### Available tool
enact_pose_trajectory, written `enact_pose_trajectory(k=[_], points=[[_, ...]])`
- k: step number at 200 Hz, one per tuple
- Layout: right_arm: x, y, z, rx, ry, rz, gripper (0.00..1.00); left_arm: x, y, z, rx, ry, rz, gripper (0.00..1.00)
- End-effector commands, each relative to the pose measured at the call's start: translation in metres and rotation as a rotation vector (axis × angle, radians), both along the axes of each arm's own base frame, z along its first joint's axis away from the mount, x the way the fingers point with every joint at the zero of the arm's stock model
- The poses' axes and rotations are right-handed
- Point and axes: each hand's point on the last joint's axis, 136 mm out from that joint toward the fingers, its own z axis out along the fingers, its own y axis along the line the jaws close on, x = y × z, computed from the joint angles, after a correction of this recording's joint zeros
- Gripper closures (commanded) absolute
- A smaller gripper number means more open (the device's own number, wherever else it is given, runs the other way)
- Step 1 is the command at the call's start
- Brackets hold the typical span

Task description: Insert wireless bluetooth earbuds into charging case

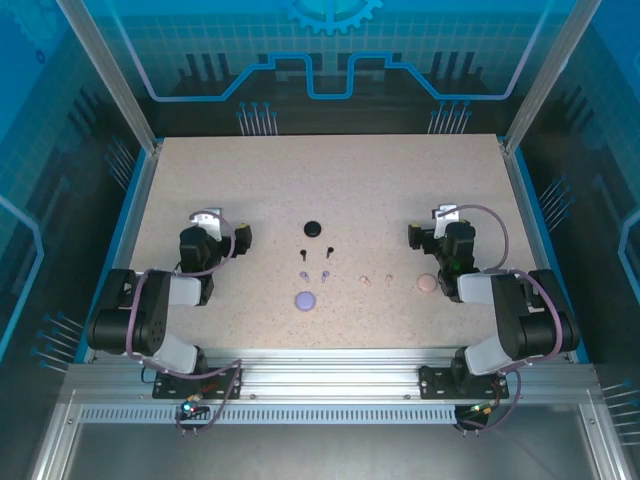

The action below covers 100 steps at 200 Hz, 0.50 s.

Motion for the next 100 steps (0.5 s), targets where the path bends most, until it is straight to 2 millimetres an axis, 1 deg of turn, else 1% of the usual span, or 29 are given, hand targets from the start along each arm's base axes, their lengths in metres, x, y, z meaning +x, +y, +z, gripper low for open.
enact_pose_trajectory(k=[1,35,61,69,82,100], points=[[0.0056,-0.0005,0.0066,-0.001,-0.023,0.007,0.0,0.0015,-0.0025,0.0078,-0.002,-0.031,-0.014,0.01],[0.0056,-0.0008,0.0065,-0.002,-0.023,0.006,0.0,0.0084,-0.0081,0.0054,-0.002,0.012,-0.051,0.01],[0.0056,-0.0009,0.0068,0.0,-0.023,0.005,0.0,0.0087,-0.0081,0.0058,-0.003,0.011,-0.051,0.01],[0.0056,-0.0003,0.0069,0.0,-0.024,0.007,0.0,0.0085,-0.0069,0.0053,-0.004,0.012,-0.043,0.01],[0.0054,-0.0004,0.0062,0.001,-0.021,0.007,0.0,0.0093,0.001,0.0042,-0.003,0.021,0.005,0.01],[0.0054,-0.0005,0.0062,0.0,-0.021,0.008,0.0,0.0102,0.001,0.0041,-0.002,0.022,0.005,0.01]])
